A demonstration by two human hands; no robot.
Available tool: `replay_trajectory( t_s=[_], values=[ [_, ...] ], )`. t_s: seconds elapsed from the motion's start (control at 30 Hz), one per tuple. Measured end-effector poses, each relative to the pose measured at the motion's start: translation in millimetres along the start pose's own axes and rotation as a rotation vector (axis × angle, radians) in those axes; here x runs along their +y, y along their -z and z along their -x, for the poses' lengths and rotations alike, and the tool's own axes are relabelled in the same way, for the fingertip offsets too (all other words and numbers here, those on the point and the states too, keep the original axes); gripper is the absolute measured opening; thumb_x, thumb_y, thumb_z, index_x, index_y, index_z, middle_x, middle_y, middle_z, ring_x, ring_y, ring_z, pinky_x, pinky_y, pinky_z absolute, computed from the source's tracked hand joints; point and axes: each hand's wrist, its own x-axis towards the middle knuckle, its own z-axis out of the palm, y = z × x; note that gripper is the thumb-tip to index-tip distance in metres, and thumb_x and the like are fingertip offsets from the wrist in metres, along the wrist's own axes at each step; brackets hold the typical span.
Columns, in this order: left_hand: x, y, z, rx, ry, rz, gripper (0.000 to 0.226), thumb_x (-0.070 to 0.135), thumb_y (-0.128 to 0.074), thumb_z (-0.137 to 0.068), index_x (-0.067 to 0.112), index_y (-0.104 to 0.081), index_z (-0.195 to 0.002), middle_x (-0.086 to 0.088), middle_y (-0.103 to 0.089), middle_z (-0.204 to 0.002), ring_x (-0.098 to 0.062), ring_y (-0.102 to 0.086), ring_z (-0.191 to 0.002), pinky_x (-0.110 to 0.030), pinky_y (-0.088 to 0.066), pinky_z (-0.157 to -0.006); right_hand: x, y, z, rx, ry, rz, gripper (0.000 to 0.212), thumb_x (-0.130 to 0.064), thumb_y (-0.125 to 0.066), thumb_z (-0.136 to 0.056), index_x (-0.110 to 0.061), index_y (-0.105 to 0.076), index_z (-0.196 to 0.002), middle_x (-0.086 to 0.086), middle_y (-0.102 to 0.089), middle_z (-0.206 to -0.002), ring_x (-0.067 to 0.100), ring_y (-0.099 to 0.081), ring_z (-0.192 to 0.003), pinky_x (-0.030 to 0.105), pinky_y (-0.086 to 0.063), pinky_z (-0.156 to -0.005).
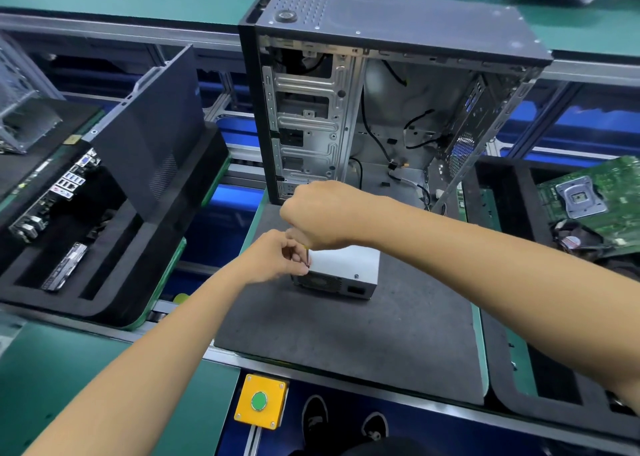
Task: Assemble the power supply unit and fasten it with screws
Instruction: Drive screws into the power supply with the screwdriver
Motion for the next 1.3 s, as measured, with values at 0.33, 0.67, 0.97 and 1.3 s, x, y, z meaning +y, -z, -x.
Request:
replay_trajectory(
  t_s=[0.33,0.67,0.97,1.3],
  values=[
    [9.8,5.3,-7.7,-0.025,0.164,-0.042,0.010,0.002,-0.079,-0.071,0.011,-0.076,-0.068,0.003,-0.061,-0.069,-0.013,-0.048,-0.065,-0.023,-0.041,-0.056,2.8,12.3,1.4,-0.045,-0.012,-0.081,0.040,-0.020,-0.060,-0.090,-0.015,-0.035,-0.059,0.002,-0.035,-0.062,0.020,-0.042,-0.055,0.030,-0.036,-0.049],
    [8.2,2.5,-9.4,0.002,0.285,0.040,0.015,0.001,-0.077,-0.071,0.015,-0.073,-0.068,-0.013,-0.073,-0.097,-0.018,-0.058,-0.081,-0.025,-0.042,-0.064,3.4,10.5,7.1,-0.154,0.036,-0.086,0.016,-0.018,-0.059,-0.086,-0.007,-0.057,-0.097,0.003,-0.046,-0.092,0.020,-0.050,-0.070,0.029,-0.032,-0.051],
    [8.7,0.7,-8.4,0.017,0.302,0.100,0.014,-0.004,-0.074,-0.071,0.010,-0.073,-0.069,-0.001,-0.071,-0.082,-0.019,-0.054,-0.076,-0.024,-0.040,-0.057,-2.7,3.5,3.9,-0.021,-0.022,-0.031,0.038,-0.024,-0.052,-0.093,-0.015,-0.034,-0.060,0.001,-0.036,-0.062,0.014,-0.036,-0.051,0.027,-0.024,-0.042],
    [3.2,-3.3,-5.1,0.059,0.336,0.162,0.023,0.002,-0.076,-0.071,0.020,-0.071,-0.059,0.003,-0.070,-0.071,-0.020,-0.051,-0.067,-0.022,-0.045,-0.053,1.9,8.9,5.1,-0.062,0.031,-0.115,0.008,-0.013,-0.059,-0.084,-0.005,-0.057,-0.083,0.012,-0.057,-0.087,0.027,-0.054,-0.074,0.030,-0.036,-0.052]
  ],
)
